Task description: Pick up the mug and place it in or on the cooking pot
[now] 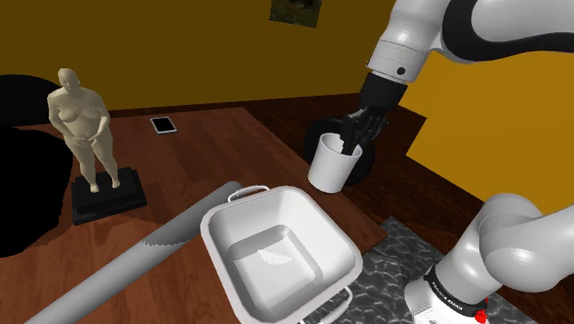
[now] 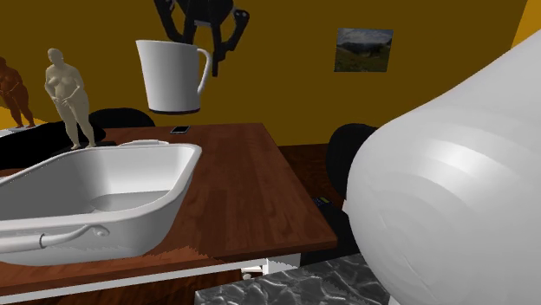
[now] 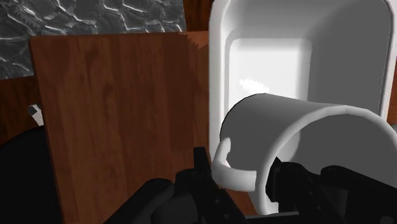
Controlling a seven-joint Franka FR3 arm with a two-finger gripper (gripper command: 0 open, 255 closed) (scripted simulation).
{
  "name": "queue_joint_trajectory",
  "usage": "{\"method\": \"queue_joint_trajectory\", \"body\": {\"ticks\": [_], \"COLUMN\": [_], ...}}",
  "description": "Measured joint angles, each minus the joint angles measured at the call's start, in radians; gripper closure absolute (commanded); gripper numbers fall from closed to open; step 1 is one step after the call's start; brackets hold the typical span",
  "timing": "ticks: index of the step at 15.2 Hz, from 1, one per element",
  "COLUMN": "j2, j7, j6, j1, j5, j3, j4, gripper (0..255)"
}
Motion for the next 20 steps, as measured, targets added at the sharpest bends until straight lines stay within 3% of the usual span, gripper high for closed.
{"method": "queue_joint_trajectory", "body": {"ticks": [8, 20], "j2": [0.121, 0.133], "j7": [0.188, 0.184], "j6": [0.029, 0.184], "j1": [0.039, 0.052], "j5": [0.049, 0.076], "j3": [0.163, 0.203], "j4": [0.134, -0.006], "gripper": [255, 255]}}
